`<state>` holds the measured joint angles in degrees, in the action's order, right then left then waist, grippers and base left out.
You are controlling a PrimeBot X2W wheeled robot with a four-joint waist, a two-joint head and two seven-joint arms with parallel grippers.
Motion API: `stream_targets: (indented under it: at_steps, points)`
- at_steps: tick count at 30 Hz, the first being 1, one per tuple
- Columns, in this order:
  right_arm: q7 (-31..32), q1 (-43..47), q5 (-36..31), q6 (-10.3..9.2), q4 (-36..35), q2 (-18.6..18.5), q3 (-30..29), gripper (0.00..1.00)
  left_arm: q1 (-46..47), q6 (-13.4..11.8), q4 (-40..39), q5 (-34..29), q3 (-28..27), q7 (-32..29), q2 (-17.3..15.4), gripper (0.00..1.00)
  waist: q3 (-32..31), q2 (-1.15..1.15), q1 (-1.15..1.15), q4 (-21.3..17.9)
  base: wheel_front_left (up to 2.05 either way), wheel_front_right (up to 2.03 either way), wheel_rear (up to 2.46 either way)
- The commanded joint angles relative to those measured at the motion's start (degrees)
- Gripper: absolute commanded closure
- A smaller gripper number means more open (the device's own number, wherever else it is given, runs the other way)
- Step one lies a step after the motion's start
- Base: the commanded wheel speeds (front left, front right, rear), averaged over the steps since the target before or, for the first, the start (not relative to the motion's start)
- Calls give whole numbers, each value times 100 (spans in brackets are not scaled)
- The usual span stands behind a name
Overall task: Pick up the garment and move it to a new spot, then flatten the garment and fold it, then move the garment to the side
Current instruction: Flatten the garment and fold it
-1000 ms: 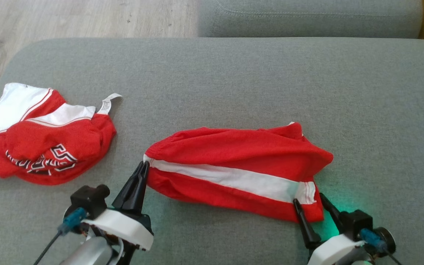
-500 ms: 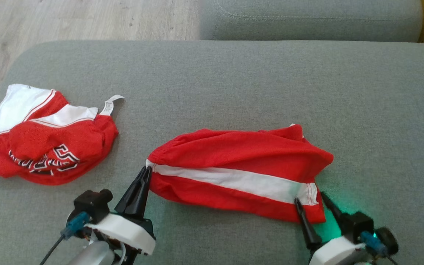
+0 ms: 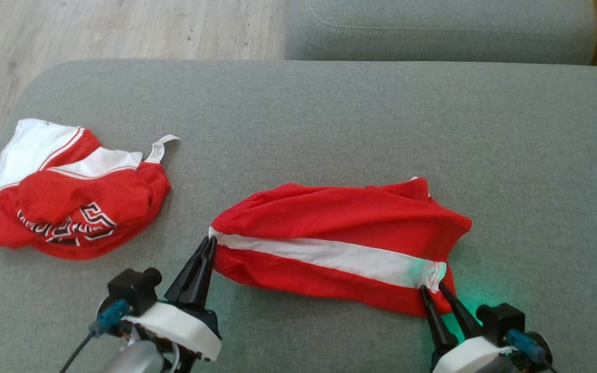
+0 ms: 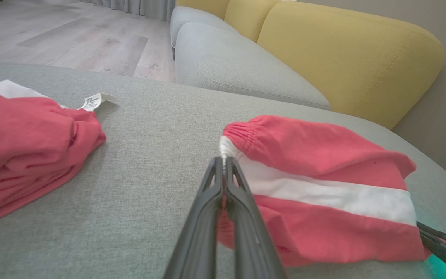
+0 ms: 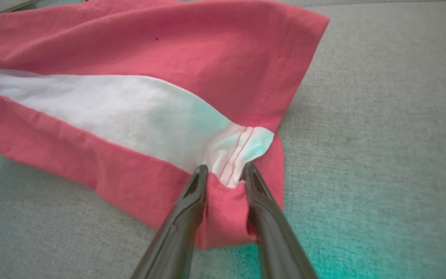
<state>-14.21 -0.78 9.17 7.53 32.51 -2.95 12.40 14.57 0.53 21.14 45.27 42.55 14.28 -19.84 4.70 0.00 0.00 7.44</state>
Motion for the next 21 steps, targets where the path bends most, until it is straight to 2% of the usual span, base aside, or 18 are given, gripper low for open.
stream_targets:
  at_steps: [1, 4, 5, 6, 13, 21]
  points:
    - [-78, -257, 41, -4, -102, 0, 152, 58, 128, 9, -103, -61, -228, 72, -83, 100, -18, 0, 0, 10, 0, 0, 0]
    - [-78, -283, 85, -4, -52, -8, 180, 82, 118, 25, -67, -66, -210, 72, -76, 100, -62, 0, 0, 25, 0, 0, 0]
    - [-78, -287, 93, -4, -56, -12, 188, 96, 113, 27, -59, -70, -206, 72, -77, 100, -77, 0, 0, 29, 0, 0, 0]
    - [-79, -288, 105, -4, -72, -18, 183, 100, 106, 27, -52, -74, -204, 72, -80, 100, -98, 0, 0, 33, 0, 0, 0]
    - [-79, -131, 44, -4, -617, -134, -22, 100, 32, 43, -184, -132, -349, 72, -110, 100, -369, 0, 0, -72, 0, 0, 0]
    - [-79, -60, 23, -4, -2029, -474, -461, 100, 377, 262, -1017, 19, -789, 47, -209, 100, -612, 0, 0, -436, 0, 0, 0]
